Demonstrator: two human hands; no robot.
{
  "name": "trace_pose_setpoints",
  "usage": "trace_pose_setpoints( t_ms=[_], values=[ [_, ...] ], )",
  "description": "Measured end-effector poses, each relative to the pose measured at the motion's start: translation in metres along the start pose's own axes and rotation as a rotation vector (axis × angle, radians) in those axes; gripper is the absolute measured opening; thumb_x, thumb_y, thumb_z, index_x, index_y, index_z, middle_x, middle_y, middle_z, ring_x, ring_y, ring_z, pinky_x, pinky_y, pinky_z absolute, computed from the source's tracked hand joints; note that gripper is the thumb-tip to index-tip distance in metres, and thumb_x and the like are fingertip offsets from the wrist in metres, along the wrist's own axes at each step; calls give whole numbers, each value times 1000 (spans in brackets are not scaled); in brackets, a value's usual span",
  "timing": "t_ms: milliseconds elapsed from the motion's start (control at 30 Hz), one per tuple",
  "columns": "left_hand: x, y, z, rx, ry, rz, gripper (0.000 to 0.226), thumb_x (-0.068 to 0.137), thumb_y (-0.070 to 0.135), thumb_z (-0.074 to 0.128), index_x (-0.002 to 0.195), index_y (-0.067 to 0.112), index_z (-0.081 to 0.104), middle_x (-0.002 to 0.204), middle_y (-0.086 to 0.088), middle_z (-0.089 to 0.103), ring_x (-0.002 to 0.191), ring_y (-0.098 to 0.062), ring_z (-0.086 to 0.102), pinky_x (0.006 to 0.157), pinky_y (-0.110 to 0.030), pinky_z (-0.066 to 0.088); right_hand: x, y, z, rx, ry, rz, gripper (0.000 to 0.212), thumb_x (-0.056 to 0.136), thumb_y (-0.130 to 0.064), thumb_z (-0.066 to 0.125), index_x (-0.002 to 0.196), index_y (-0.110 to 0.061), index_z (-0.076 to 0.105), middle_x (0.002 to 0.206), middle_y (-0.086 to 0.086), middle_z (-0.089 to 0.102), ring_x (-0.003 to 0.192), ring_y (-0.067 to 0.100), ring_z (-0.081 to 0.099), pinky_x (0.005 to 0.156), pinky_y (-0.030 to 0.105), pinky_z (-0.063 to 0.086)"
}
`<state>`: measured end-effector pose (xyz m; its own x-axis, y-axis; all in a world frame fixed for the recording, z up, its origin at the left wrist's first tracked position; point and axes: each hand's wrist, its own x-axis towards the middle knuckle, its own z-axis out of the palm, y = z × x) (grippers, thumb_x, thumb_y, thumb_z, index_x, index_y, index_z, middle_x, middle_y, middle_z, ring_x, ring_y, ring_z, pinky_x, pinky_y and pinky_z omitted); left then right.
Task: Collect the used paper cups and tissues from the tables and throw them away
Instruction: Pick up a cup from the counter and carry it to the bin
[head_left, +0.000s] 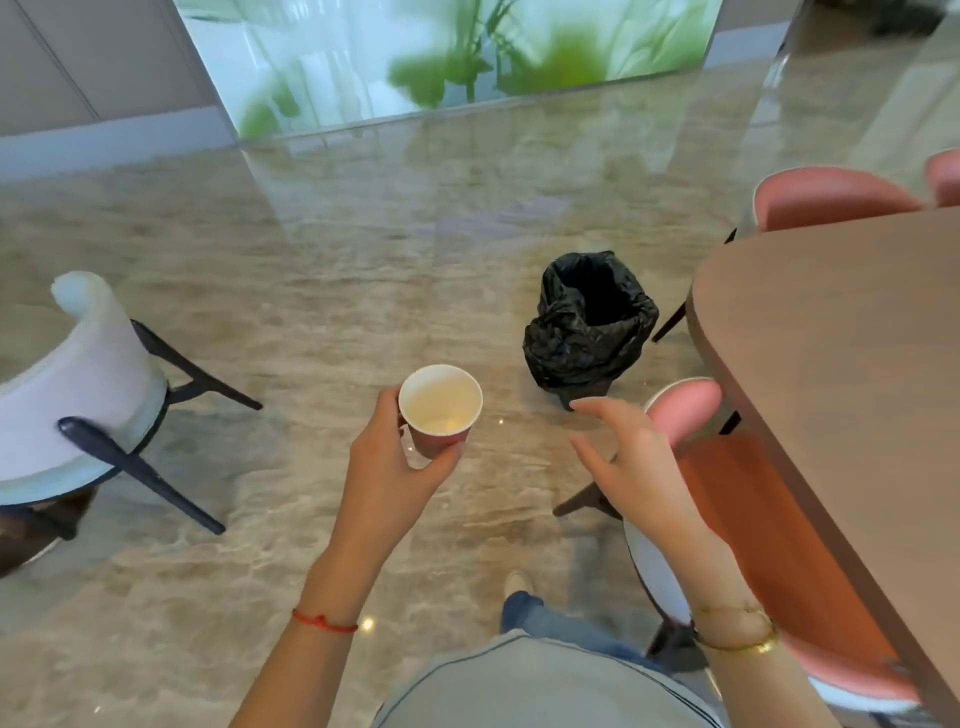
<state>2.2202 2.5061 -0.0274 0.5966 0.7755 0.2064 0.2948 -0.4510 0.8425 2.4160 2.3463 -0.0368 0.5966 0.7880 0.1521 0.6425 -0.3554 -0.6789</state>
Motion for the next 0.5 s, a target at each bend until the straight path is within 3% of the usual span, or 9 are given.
trace_pose_setpoints(
  t_ms=[167, 300, 500],
  values=[
    [126, 4, 40, -3, -42, 23, 61, 73, 38, 81, 121, 36, 44, 116, 25, 55, 106, 4, 55, 78, -7, 45, 121, 32, -24, -22, 45, 17, 34, 90, -21, 64, 124, -19, 60, 121, -6, 62, 117, 8, 51, 92, -1, 26],
    [207, 0, 71, -11, -70, 33, 62, 73, 39, 80, 124, 30, 45, 117, 19, 57, 106, 3, 55, 82, -9, 45, 192, 58, -32, -24, 63, 65, 35, 90, -24, 63, 124, -18, 59, 121, -6, 62, 116, 10, 52, 97, 17, 34],
    [331, -15, 127, -23, -165, 59, 61, 73, 38, 79, 122, 34, 44, 112, 25, 54, 102, 14, 50, 78, -1, 38, 283, 106, -30, -41, 124, 166, 36, 89, -23, 65, 124, -18, 59, 121, -8, 62, 117, 9, 53, 98, 21, 40]
  ],
)
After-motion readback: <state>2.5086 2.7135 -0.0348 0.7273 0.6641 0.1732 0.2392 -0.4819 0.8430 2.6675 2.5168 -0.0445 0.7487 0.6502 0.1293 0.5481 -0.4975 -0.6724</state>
